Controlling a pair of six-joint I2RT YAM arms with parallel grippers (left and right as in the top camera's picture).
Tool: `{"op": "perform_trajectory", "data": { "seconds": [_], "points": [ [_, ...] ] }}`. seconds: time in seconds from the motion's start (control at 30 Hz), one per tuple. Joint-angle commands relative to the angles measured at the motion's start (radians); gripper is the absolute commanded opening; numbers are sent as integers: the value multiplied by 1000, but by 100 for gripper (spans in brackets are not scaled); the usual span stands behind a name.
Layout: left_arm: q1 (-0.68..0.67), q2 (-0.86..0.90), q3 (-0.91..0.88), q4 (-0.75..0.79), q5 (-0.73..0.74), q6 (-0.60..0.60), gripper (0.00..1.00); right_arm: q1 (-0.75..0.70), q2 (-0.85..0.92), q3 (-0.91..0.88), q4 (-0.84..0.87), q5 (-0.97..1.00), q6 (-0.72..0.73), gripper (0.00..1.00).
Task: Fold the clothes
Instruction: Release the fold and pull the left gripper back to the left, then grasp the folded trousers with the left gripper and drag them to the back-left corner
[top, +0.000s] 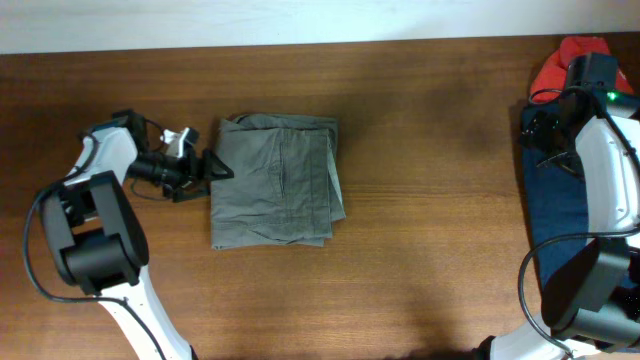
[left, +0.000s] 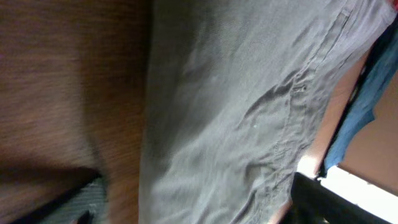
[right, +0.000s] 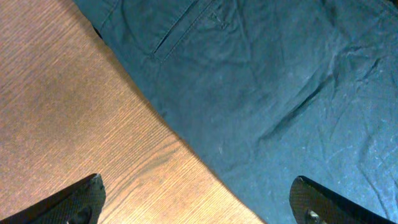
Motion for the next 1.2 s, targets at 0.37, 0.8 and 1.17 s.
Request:
{"op": "perform_trajectory", "data": {
  "seconds": [0.37, 0.8, 1.17],
  "points": [
    [110, 68, -6, 325, -50, -354, 1, -5, -8, 6, 0, 13, 4, 98],
    [584, 68, -7, 597, -95, -738, 21, -5, -8, 6, 0, 13, 4, 99],
    [163, 68, -7, 741, -425, -1036, 3, -5, -8, 6, 0, 13, 4, 98]
  ]
}}
